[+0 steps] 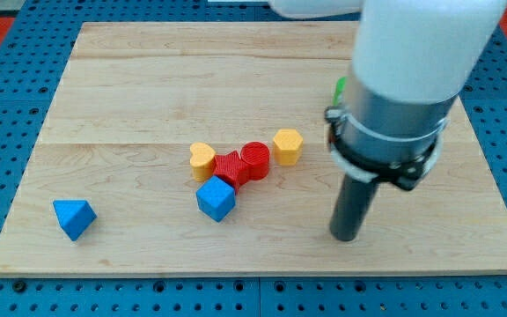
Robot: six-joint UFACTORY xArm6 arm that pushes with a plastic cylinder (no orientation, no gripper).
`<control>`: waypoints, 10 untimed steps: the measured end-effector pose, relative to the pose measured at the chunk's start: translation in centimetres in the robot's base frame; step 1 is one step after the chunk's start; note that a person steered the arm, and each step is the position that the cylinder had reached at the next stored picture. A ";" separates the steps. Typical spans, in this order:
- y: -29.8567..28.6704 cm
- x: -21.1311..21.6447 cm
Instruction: Separate the blue cube from the red star
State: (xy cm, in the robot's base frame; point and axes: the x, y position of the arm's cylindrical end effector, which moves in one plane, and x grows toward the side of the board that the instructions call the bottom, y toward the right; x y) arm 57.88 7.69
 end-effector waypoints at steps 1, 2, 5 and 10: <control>-7.6 0.1; -15.7 -0.6; -13.3 -4.4; 2.1 -4.4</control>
State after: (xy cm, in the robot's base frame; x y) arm 53.46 9.75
